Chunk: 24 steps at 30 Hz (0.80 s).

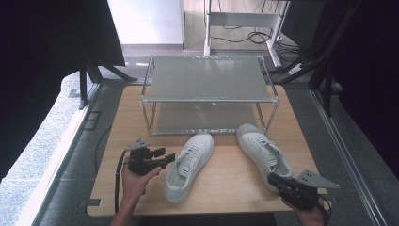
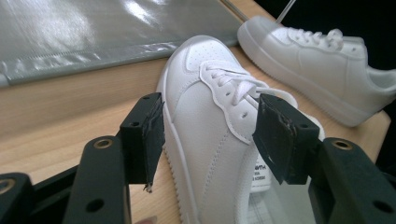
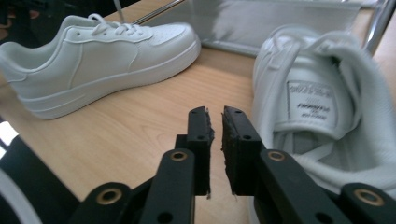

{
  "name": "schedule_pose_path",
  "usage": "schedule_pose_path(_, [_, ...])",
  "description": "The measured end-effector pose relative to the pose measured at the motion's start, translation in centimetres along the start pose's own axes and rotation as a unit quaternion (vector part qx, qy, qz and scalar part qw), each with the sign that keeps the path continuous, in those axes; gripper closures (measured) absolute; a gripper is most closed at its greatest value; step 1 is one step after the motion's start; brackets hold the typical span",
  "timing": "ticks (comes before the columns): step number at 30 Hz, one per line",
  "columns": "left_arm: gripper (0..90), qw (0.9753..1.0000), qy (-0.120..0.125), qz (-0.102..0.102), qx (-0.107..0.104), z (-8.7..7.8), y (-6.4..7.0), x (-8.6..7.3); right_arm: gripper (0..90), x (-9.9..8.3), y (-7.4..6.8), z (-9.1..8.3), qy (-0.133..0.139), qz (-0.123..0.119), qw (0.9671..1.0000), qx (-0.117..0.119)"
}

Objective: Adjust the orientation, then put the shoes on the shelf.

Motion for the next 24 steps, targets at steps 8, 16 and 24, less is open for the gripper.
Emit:
schedule_pose_path(8, [42.0,0.9992,-0.007,0.036,-0.017,-0.1,2.0,1.4,68.6,4.3,0.6,0.3,0.019,-0.030,0.9994,-0.002])
schedule_pose_path(16, [39.8,0.9972,-0.028,0.069,-0.003,-0.2,2.6,2.1,47.6,7.2,2.9,0.9,-0.002,-0.050,0.9987,-0.009])
schedule_pose_path(24, [39.6,0.9935,-0.068,0.089,0.019,0.9,2.2,1.5,37.2,5.6,6.7,2.9,-0.070,-0.037,0.9965,-0.028])
Point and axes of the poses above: each handheld gripper's, and its own axes: z roughly forward along the jaws, x roughly out of its top, y roughly to its right, the point moved 10 cm from there along z, roughly forward along the jaws, and after that the axes turned 8 degrees about -x, right-handed, at the moved point
